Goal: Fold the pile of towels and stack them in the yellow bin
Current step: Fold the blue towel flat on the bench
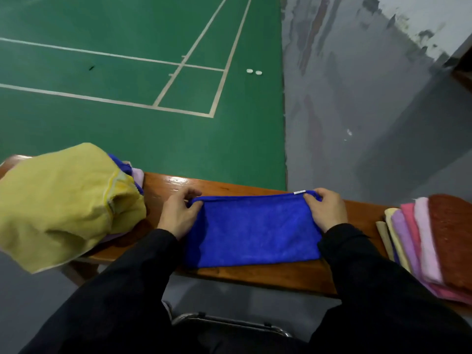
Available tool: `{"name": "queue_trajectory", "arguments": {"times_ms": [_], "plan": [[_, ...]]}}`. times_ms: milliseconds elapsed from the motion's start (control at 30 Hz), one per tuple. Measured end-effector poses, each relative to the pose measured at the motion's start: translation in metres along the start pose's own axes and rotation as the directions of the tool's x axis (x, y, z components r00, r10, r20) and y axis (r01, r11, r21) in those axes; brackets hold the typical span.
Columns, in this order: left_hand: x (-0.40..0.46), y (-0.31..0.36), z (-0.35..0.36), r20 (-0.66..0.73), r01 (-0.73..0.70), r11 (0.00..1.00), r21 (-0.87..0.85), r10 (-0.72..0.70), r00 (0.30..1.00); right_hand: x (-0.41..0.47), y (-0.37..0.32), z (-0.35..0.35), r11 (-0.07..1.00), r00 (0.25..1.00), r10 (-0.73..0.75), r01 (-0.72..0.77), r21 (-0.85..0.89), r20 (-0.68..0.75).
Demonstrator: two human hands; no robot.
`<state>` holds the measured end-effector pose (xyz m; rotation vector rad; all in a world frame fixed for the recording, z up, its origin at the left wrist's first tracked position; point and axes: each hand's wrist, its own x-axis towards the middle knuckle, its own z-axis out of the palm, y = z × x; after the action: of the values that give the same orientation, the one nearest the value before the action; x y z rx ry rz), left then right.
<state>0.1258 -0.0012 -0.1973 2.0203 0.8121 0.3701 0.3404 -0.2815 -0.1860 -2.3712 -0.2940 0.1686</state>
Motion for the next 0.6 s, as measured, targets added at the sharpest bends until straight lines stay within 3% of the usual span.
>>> {"name": "queue_trajectory", "arguments": {"times_ms": [133, 300, 367, 467, 533, 600], "plan": [[0.006, 0.001, 0.005, -0.008, -0.017, 0.998, 0.063, 0.017, 1.000, 0.006, 0.001, 0.009, 0.987, 1.000, -0.019, 0.020, -0.157, 0.005], [0.002, 0.000, 0.006, 0.110, -0.070, 0.977, 0.203, 0.048, 0.993, 0.004, 0.002, 0.019, 0.932, 0.999, 0.038, -0.031, -0.361, 0.013], [-0.006, 0.003, 0.005, 0.035, -0.143, 0.967, 0.210, 0.138, 0.990, -0.002, 0.001, 0.019, 0.922, 0.999, -0.008, -0.014, -0.387, -0.054], [-0.025, 0.009, 0.020, -0.070, -0.337, 0.845, 0.416, 0.399, 0.914, -0.015, -0.002, 0.021, 0.870, 0.942, -0.312, 0.232, -0.434, -0.121], [-0.038, 0.012, 0.046, 0.055, -0.429, 0.745, 0.511, 0.470, 0.881, -0.028, -0.006, 0.035, 0.781, 0.858, -0.514, 0.461, -0.421, -0.013], [-0.047, 0.008, 0.074, 0.201, -0.423, 0.677, 0.603, 0.384, 0.901, -0.039, -0.007, 0.055, 0.697, 0.786, -0.599, 0.605, -0.385, 0.153]]}}
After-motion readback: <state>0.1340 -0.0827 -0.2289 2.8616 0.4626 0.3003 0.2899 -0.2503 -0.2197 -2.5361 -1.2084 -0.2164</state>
